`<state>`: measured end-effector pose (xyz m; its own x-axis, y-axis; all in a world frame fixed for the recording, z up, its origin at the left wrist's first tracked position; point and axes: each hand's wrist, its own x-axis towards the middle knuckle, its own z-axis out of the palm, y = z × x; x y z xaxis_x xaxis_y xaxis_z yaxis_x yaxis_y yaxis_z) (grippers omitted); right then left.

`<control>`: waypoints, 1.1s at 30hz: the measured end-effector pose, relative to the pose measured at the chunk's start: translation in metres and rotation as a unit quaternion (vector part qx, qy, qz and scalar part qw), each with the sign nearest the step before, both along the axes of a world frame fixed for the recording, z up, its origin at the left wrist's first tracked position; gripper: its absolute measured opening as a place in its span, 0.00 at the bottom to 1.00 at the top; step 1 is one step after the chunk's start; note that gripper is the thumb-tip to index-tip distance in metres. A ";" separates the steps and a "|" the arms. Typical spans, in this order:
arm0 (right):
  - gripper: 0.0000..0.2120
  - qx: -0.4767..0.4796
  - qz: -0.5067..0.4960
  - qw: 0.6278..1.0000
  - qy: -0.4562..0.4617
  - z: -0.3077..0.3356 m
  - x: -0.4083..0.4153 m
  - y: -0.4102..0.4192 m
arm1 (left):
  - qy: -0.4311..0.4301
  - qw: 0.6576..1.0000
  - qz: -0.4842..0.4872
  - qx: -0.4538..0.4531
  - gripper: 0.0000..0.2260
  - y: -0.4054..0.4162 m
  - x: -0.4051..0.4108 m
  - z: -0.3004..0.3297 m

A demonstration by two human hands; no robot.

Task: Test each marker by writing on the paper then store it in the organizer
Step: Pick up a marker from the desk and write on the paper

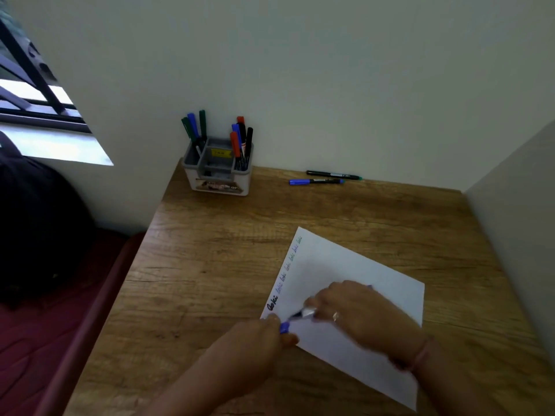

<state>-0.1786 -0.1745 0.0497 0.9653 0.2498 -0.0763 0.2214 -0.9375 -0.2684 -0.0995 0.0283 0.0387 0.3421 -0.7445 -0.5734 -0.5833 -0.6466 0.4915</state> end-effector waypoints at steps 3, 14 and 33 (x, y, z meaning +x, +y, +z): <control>0.12 -0.027 -0.099 0.992 -0.078 0.011 -0.012 -0.058 | 0.082 0.994 0.072 -0.016 0.12 0.030 0.004 0.010; 0.06 0.565 -0.329 0.749 0.102 -0.030 -0.004 -0.019 | -0.103 0.978 0.133 -0.127 0.11 0.013 0.058 -0.025; 0.09 0.545 -0.172 0.816 0.091 -0.077 0.002 0.033 | -0.103 0.984 -0.021 -0.144 0.37 -0.014 0.105 -0.063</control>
